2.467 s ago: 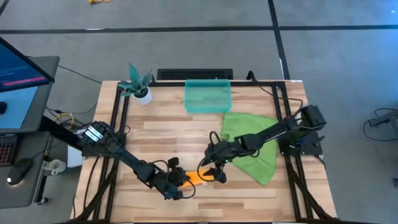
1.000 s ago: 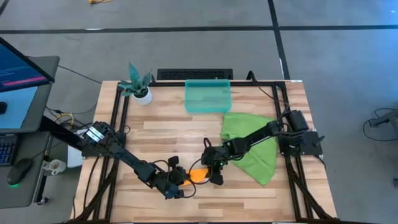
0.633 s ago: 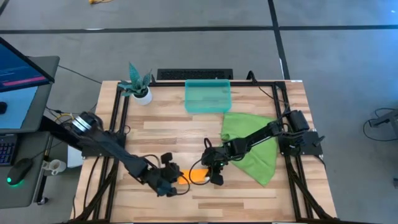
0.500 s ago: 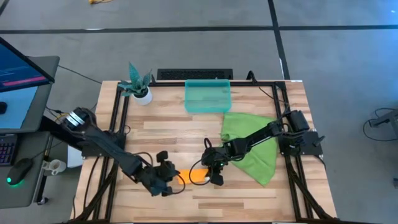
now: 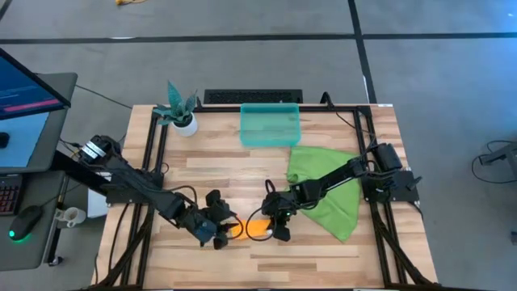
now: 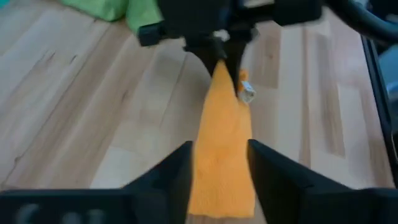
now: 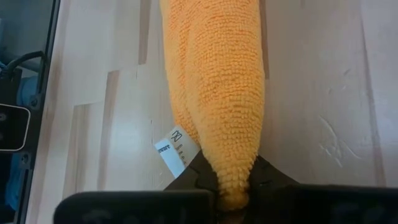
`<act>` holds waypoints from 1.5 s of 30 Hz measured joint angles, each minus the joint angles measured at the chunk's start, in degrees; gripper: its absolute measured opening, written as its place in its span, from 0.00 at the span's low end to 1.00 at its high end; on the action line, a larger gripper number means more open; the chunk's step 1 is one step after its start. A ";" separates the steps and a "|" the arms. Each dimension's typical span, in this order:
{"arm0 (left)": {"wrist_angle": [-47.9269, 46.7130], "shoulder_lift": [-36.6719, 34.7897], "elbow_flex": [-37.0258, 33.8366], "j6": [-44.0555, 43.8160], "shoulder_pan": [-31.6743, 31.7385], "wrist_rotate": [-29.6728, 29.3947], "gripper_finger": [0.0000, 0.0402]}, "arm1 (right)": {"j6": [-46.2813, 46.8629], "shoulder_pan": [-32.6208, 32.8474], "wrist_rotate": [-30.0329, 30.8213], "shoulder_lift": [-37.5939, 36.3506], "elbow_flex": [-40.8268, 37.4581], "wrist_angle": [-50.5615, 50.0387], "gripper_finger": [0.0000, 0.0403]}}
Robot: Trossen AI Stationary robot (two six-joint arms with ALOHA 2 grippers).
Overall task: Roll microfiber towels into tight, uniform cylinder then place into a basket
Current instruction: Put the orange towel into the blue bin
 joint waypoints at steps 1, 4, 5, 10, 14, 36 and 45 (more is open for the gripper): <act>-0.04 0.00 0.04 -1.76 0.44 0.11 0.42 | 0.00 0.02 0.36 0.00 -0.02 -0.02 0.09; 0.28 1.14 0.17 -4.53 1.86 3.71 0.52 | 0.00 0.03 0.41 0.00 -0.02 -0.02 0.09; 0.43 2.02 0.17 -4.68 2.18 5.30 0.54 | 0.00 0.06 0.42 0.00 -0.02 -0.01 0.09; 4.54 9.49 0.17 -5.10 4.65 10.07 0.58 | -0.02 0.28 0.68 -0.02 -0.02 0.04 0.09; 5.70 12.67 0.92 -3.17 6.53 9.10 0.58 | -0.02 0.55 0.67 -0.02 -0.02 0.02 0.09; 10.60 20.20 1.31 0.17 6.06 18.42 0.56 | 0.30 0.61 0.54 -0.02 -0.02 -0.04 0.08; 12.81 20.31 1.24 5.73 6.08 20.45 0.23 | 0.39 0.74 1.85 -0.02 -0.02 -0.09 0.08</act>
